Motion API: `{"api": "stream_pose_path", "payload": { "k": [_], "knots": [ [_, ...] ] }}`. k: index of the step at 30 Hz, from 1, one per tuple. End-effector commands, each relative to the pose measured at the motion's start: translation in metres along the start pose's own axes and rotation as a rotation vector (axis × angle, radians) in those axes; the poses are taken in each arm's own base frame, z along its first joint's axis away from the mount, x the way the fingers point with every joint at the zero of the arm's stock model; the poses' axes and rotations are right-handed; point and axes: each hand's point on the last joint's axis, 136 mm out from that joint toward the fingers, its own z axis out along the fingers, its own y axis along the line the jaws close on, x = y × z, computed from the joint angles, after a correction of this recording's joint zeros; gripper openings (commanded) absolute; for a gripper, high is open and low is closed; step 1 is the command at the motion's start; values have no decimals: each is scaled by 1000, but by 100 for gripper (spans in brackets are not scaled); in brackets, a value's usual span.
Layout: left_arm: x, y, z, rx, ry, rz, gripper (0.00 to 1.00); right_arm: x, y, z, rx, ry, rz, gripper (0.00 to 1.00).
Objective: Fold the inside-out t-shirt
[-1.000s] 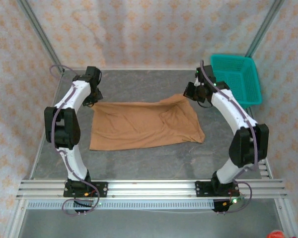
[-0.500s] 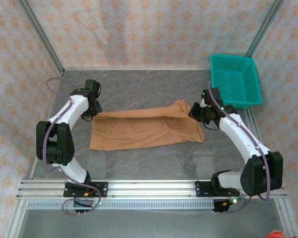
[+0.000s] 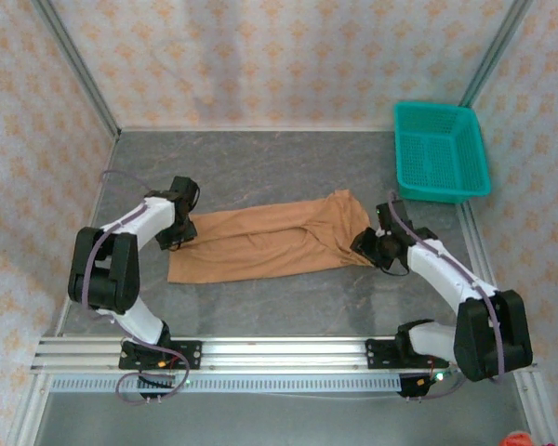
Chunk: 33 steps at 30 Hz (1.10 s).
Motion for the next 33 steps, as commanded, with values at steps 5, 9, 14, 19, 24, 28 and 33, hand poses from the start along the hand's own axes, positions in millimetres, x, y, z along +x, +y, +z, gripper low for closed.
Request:
{"api": "stream_pose_path", "payload": {
  "k": [5,9,14,19,24,28,33],
  "knots": [
    [-44,-26,-58,106,-179,-20,47,-57,67,-12,-70,-151,-152,36],
    [-34,-53,-40,189,-88,-8,48,-58,85,28,-28,-84,-245,37],
    [-24,-65,-8,197,-11,-8,48,-51,91,70,48,-14,-336,38],
    [-19,-62,17,208,52,-47,47,-42,89,96,97,37,-383,39],
    [-18,-59,21,199,55,-49,47,-35,95,103,88,64,-386,28],
    [-19,-57,20,191,54,-45,47,-31,97,96,81,59,-385,0],
    [-21,-56,17,189,47,-43,47,-19,101,70,60,44,-410,0]
  ]
}}
